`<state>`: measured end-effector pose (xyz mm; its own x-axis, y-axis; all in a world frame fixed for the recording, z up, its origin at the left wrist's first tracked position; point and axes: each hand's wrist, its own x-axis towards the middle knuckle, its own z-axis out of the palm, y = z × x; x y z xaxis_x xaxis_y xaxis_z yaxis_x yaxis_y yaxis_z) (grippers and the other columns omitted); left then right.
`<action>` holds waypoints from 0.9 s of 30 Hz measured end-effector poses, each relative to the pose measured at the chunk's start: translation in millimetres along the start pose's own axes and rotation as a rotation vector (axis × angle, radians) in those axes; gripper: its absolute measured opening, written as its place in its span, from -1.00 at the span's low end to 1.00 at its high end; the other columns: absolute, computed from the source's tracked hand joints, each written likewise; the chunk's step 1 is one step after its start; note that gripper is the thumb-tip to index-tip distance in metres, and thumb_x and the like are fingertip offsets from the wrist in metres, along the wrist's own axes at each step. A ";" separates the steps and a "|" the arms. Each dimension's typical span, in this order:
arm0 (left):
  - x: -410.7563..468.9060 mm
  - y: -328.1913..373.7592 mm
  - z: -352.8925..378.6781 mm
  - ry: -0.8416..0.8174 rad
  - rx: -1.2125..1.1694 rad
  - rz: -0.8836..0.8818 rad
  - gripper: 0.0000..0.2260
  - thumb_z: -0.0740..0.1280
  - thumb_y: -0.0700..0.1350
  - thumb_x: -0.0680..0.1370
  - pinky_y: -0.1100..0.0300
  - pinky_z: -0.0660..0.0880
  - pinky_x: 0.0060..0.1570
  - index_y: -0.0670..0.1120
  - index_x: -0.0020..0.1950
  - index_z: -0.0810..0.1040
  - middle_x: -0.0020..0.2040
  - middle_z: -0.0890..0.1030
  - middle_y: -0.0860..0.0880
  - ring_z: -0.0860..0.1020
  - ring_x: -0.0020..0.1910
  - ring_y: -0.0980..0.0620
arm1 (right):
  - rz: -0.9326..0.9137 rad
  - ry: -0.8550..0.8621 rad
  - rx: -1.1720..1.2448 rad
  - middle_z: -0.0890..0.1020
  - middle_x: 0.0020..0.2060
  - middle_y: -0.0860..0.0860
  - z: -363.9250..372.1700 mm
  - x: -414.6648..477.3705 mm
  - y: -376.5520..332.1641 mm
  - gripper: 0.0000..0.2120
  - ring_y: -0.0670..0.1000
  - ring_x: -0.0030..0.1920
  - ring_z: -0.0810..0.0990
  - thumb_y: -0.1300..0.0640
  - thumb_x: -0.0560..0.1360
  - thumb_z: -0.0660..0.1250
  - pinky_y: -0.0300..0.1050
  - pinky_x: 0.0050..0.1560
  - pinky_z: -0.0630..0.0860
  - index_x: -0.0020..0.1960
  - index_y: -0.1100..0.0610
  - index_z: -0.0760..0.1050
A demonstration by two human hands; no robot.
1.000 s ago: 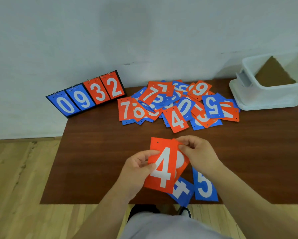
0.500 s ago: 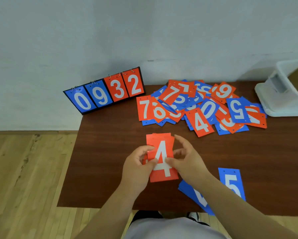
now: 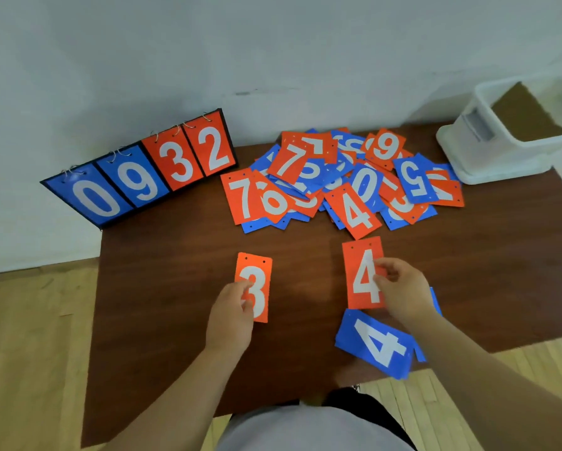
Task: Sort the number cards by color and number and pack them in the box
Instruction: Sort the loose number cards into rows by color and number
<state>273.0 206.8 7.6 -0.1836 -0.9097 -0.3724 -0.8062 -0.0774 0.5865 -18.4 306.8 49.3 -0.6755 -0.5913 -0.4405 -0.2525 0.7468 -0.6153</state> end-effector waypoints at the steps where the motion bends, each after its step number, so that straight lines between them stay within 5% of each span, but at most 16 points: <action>1: 3.5 -3.5 4.6 0.016 0.107 0.020 -0.68 0.30 -0.11 0.65 0.09 0.48 0.26 0.07 0.41 0.52 0.34 0.56 0.03 0.51 0.31 0.00 | 0.013 0.013 -0.011 0.62 0.13 -0.06 -3.0 5.7 4.7 -0.71 -0.09 -0.04 0.59 0.11 0.62 0.35 -0.30 -0.33 0.47 0.33 -0.05 0.54; 7: 4.6 -3.6 21.6 0.062 0.393 -0.025 -0.66 0.32 0.00 0.63 -0.15 0.27 0.44 0.16 0.41 0.47 0.38 0.53 0.08 0.32 0.44 -0.13 | 0.037 -0.017 -0.140 0.60 0.26 -0.02 6.3 36.2 14.2 -0.66 -0.01 0.11 0.61 0.08 0.63 0.33 -0.28 -0.29 0.51 0.40 -0.07 0.49; 11: -19.6 18.4 35.7 0.071 0.425 0.038 -0.55 0.37 0.11 0.57 -0.12 0.36 0.35 0.14 0.44 0.42 0.39 0.44 0.03 0.33 0.40 -0.11 | 0.012 -0.057 -0.267 0.55 0.35 -0.01 11.7 43.0 19.2 -0.60 0.07 0.27 0.58 0.07 0.63 0.34 -0.19 -0.12 0.58 0.45 -0.06 0.44; 14: -56.0 56.0 71.4 -0.102 0.408 0.222 -0.40 0.29 0.25 0.57 -0.01 0.36 0.31 0.14 0.56 0.22 0.40 0.35 0.02 0.33 0.35 -0.06 | -0.021 -0.083 -0.359 0.50 0.38 0.03 9.7 47.5 25.3 -0.56 0.11 0.32 0.54 0.08 0.61 0.37 -0.06 0.07 0.60 0.47 -0.03 0.43; 19: -92.2 99.9 140.1 -0.326 0.542 0.227 -0.22 0.21 0.35 0.57 -0.11 0.21 0.39 0.10 0.64 -0.07 0.59 0.10 -0.09 0.17 0.47 -0.18 | -0.111 -0.107 -0.425 0.47 0.35 0.07 4.6 54.2 36.7 -0.56 0.11 0.26 0.55 0.04 0.59 0.39 0.00 0.15 0.61 0.45 -0.01 0.45; 27: -108.8 96.1 170.4 -0.313 0.593 0.322 -0.47 0.16 0.15 0.67 -0.15 0.05 0.47 0.20 0.59 0.03 0.66 -0.12 -0.05 0.03 0.55 -0.19 | -0.367 -0.184 -0.629 0.33 0.45 0.03 -15.4 65.4 56.6 -0.49 0.11 0.42 0.33 -0.12 0.61 0.29 0.05 0.34 0.44 0.52 -0.02 0.37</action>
<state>119.7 367.8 -18.1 -0.5423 -0.6848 -0.4868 -0.8374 0.4874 0.2473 -87.5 315.2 -4.2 -0.3591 -0.8361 -0.4147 -0.8249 0.4922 -0.2781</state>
